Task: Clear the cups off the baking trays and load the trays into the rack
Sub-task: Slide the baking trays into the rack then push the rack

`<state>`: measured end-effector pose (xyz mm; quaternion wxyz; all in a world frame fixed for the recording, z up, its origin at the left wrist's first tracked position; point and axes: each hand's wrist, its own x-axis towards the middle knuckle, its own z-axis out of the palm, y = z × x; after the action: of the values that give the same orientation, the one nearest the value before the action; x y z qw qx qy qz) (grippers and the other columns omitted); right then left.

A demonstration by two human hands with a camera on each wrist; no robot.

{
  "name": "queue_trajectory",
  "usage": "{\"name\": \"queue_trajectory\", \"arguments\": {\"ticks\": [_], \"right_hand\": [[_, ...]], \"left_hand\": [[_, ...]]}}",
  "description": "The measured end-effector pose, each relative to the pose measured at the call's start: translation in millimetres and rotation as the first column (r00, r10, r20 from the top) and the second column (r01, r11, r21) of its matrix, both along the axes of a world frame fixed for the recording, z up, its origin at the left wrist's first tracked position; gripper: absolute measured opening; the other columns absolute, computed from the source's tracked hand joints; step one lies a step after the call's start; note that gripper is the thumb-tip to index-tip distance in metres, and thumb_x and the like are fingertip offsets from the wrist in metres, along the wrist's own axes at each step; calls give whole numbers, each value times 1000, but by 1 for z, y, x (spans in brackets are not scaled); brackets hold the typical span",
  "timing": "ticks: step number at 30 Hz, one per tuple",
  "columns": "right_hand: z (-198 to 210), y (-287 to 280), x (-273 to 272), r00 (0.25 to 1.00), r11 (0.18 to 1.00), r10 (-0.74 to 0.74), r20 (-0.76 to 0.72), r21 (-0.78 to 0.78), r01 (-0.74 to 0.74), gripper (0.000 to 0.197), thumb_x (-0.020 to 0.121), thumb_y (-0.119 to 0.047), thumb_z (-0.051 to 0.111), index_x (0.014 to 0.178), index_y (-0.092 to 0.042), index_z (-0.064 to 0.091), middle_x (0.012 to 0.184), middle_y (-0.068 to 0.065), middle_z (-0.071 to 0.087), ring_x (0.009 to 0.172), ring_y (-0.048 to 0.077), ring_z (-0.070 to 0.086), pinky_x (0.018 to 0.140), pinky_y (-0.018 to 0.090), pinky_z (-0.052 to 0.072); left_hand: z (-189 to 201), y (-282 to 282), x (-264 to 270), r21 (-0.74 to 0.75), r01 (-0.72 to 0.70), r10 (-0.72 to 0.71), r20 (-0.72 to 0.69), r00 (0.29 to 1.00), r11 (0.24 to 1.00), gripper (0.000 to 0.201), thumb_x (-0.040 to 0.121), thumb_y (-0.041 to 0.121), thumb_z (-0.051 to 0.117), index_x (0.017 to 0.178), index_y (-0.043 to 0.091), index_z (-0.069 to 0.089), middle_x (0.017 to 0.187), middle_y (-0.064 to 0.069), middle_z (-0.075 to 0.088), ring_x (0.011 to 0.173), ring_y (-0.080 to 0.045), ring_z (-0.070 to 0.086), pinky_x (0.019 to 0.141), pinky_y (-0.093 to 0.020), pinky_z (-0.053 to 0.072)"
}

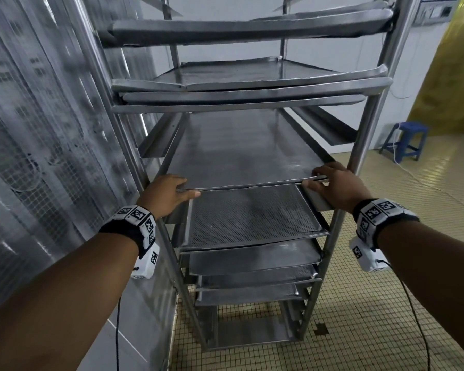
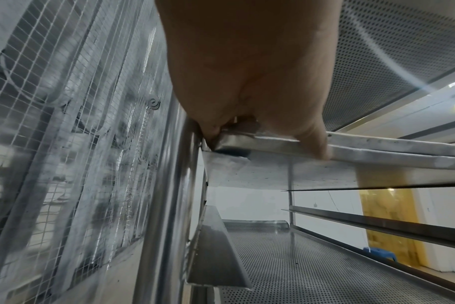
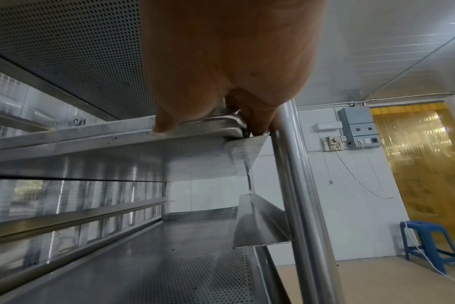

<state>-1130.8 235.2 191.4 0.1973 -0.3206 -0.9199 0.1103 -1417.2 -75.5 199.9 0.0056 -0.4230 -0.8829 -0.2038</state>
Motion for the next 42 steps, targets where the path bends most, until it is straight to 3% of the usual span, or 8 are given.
{"name": "queue_trajectory", "arguments": {"ticks": [5, 10, 14, 18, 23, 29, 35, 42], "right_hand": [[0, -15, 7, 1000, 996, -19, -22, 91, 21, 61, 92, -61, 57, 138, -21, 61, 149, 7, 51, 124, 32, 60, 98, 47, 52], [7, -40, 40, 984, 986, -70, -164, 135, 92, 45, 93, -52, 63, 122, -19, 70, 134, 3, 63, 109, 33, 67, 87, 43, 55], [1, -55, 112, 978, 979, -162, -129, 100, 175, 43, 94, -60, 57, 112, -25, 72, 107, -3, 73, 94, 23, 70, 76, 35, 55], [-14, -69, 221, 934, 934, -353, -47, 39, 355, 41, 94, -61, 55, 109, -27, 72, 94, -10, 75, 85, 16, 69, 71, 30, 55], [-37, -110, 374, 816, 812, -572, 84, -86, 577, 43, 95, -59, 57, 116, -23, 70, 102, -4, 75, 91, 18, 69, 78, 32, 55], [-70, -192, 548, 631, 595, -737, 245, -208, 776, 41, 93, -59, 60, 118, -28, 69, 106, -5, 75, 99, 19, 67, 82, 31, 51], [-113, -271, 696, 451, 371, -859, 243, -313, 874, 40, 89, -63, 62, 113, -31, 69, 103, -7, 74, 100, 17, 67, 84, 33, 53], [-162, -337, 814, 279, 151, -913, 299, -389, 909, 39, 91, -62, 59, 115, -31, 67, 94, -12, 64, 93, 15, 65, 79, 31, 52]], "left_hand": [[-4, -6, 10, 29, 37, -34, -105, 994, 999, 69, 85, 63, 69, 131, 11, 67, 137, -8, 63, 129, -27, 54, 109, -41, 43], [7, 17, 60, 155, 210, -155, -309, 939, 965, 47, 92, 54, 60, 106, 11, 76, 105, -6, 73, 104, -30, 62, 90, -39, 48], [3, 66, 127, 239, 410, -366, -208, 907, 880, 33, 88, 48, 69, 96, 17, 76, 89, 2, 74, 85, -23, 68, 79, -34, 55], [-11, 121, 210, 175, 572, -576, -33, 817, 802, 22, 86, 43, 76, 96, 23, 75, 81, 12, 70, 72, -4, 64, 75, -28, 55], [-37, 175, 333, -3, 776, -768, 142, 625, 631, 33, 87, 46, 75, 112, 25, 73, 86, 14, 67, 82, -11, 65, 84, -35, 57], [-63, 183, 510, -131, 912, -876, 253, 410, 389, 38, 89, 50, 71, 119, 27, 69, 98, 11, 67, 92, -11, 65, 88, -34, 55], [-97, 166, 683, -111, 959, -898, 335, 284, 262, 38, 89, 49, 71, 118, 24, 70, 98, 5, 69, 90, -16, 68, 82, -30, 55], [-161, 143, 815, -153, 970, -867, 439, 236, 187, 38, 90, 48, 70, 118, 21, 70, 100, 6, 68, 89, -12, 65, 76, -23, 45]]}}
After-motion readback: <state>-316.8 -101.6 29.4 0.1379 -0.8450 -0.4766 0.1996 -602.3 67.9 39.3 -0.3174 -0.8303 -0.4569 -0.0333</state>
